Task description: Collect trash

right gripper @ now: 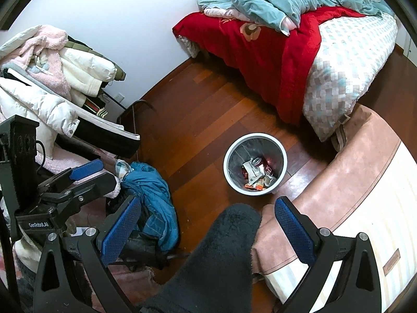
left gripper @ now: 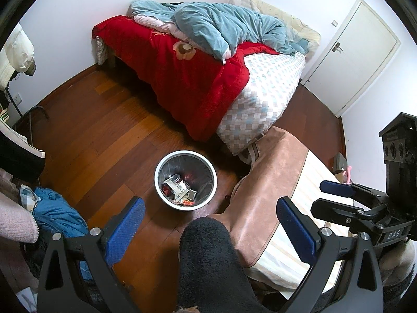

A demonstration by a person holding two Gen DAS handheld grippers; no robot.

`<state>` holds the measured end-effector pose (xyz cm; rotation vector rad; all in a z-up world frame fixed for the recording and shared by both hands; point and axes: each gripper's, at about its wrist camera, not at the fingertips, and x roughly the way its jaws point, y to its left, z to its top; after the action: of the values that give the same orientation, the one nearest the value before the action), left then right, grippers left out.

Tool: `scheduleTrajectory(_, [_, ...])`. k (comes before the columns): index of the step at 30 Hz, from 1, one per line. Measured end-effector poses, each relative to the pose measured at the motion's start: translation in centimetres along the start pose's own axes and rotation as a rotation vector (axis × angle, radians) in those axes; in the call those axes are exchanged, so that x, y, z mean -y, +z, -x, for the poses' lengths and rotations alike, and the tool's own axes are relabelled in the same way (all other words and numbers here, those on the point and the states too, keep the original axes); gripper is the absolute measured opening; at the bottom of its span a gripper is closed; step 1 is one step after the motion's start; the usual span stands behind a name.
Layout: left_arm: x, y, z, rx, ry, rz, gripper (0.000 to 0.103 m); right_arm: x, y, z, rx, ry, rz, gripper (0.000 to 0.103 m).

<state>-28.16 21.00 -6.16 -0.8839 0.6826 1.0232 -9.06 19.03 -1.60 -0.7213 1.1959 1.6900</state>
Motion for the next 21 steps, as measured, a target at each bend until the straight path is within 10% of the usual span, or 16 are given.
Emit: scheduleTrajectory(21, [-0.51, -0.82, -0.4, -0.005, 0.0, 0.007, 0.103, 0.17, -0.83, -0.36, -0.014, 0.015, 0.009, 0.103])
